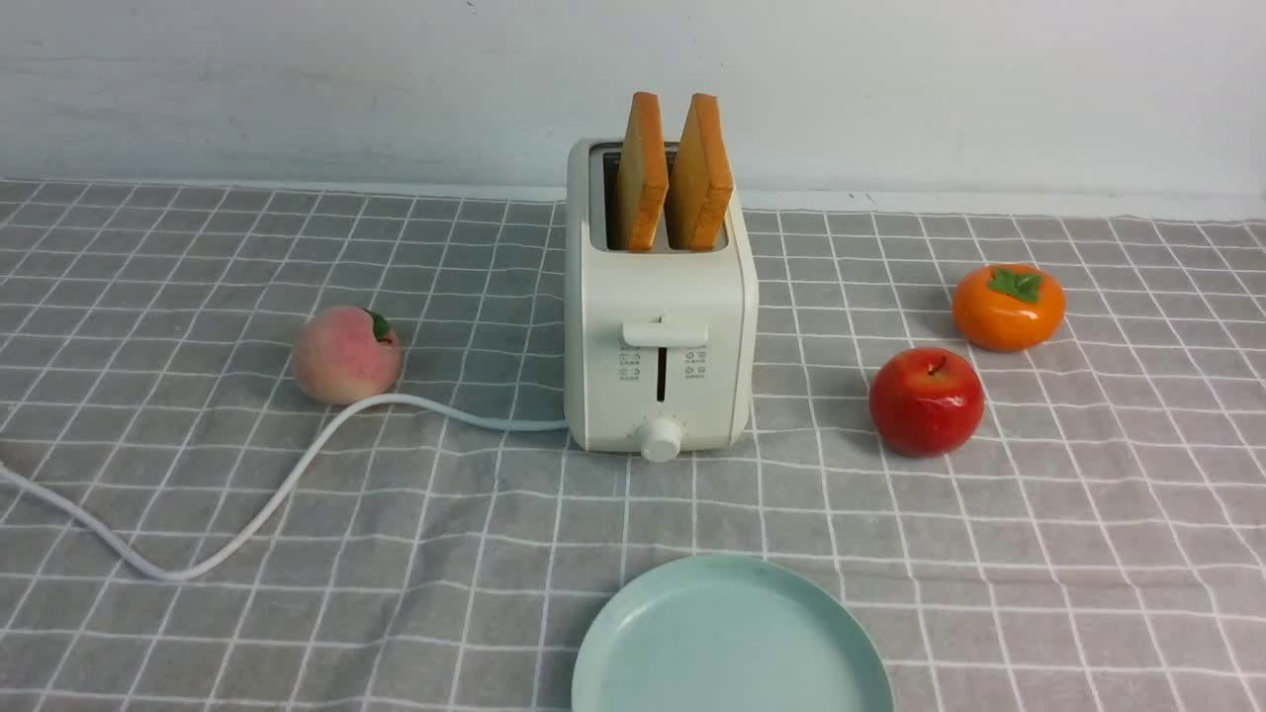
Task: Take toasted bread from bread machine on grey coffee table place on plate.
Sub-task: 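Grasp the toast slice in the toaster and pull it up out of the slot with the right gripper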
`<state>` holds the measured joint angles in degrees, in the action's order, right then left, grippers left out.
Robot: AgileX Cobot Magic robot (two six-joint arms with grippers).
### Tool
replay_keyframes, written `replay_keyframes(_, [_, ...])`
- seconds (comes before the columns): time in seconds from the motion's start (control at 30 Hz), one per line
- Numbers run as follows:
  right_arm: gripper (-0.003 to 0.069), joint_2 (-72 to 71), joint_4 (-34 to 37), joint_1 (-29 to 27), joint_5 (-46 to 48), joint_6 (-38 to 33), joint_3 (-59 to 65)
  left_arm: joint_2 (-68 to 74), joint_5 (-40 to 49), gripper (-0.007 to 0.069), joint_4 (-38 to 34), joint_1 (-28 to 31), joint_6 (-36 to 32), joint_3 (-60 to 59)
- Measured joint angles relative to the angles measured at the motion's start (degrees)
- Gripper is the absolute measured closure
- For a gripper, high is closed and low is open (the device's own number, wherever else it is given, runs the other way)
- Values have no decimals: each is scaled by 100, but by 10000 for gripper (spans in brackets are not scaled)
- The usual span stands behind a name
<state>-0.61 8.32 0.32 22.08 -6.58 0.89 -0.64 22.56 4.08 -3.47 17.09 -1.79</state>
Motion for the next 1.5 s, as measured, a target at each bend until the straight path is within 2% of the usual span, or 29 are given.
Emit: replay_keyframes(1.5, [420, 0, -38, 0, 1, 0, 0, 0, -91, 388, 0, 0, 0, 0])
